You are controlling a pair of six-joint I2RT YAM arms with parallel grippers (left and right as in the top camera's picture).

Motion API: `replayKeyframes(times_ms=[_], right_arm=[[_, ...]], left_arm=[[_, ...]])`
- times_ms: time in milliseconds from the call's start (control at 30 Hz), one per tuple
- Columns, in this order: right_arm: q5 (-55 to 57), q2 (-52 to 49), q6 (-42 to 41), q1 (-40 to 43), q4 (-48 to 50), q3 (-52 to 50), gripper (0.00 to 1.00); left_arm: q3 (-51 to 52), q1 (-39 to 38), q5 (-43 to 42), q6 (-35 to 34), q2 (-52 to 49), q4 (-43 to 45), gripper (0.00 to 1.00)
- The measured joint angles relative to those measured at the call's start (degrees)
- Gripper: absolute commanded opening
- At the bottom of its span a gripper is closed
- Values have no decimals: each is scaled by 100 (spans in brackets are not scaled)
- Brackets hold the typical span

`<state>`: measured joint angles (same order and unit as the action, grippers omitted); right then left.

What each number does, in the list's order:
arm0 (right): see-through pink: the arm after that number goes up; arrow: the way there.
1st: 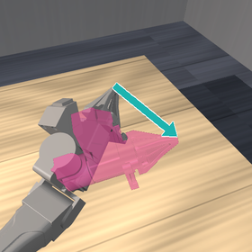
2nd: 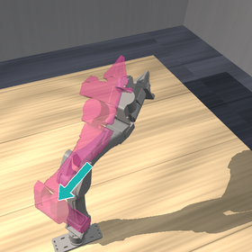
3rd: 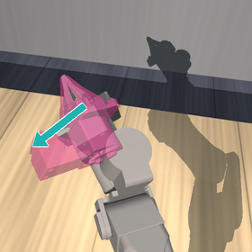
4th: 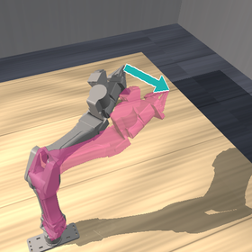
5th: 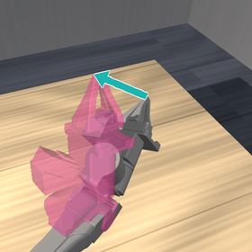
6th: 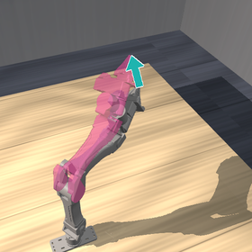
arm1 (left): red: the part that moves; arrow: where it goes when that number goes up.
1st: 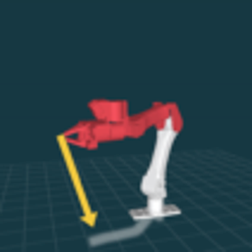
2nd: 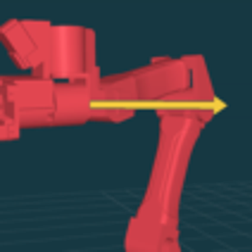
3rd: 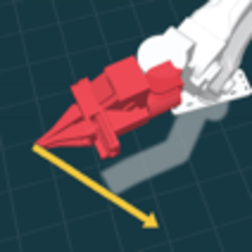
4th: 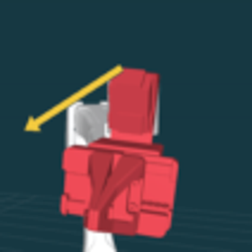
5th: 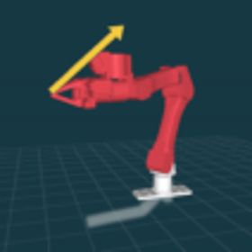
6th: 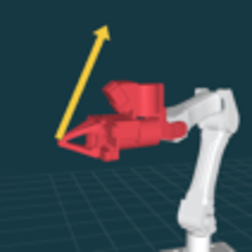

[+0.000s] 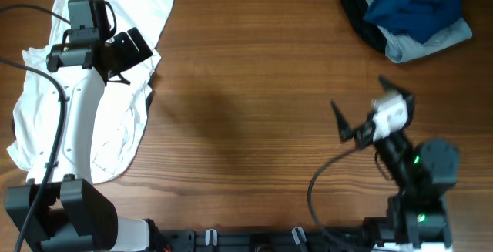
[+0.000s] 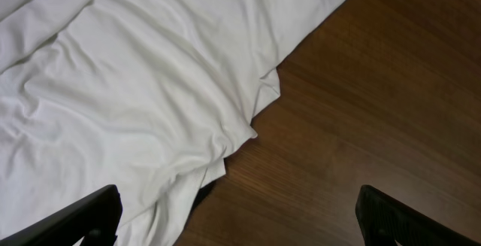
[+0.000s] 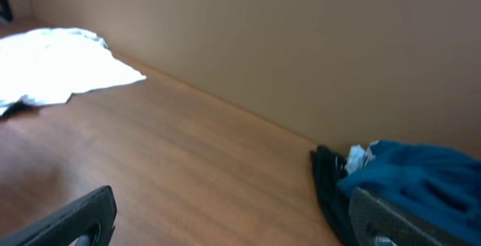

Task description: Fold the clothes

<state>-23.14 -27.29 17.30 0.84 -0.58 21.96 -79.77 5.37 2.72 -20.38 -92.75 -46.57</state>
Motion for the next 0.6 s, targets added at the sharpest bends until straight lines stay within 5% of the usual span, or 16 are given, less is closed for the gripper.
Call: replayKeyframes(times_ms=[267,600], right_arm=[[90,1674,-267,-212,345,-1663,100],[413,2280,-573,-490,190,-2162,100]], left_arm=[[0,0,-2,0,-4,-2,100],[0,0,-2,0,-4,-2,100]])
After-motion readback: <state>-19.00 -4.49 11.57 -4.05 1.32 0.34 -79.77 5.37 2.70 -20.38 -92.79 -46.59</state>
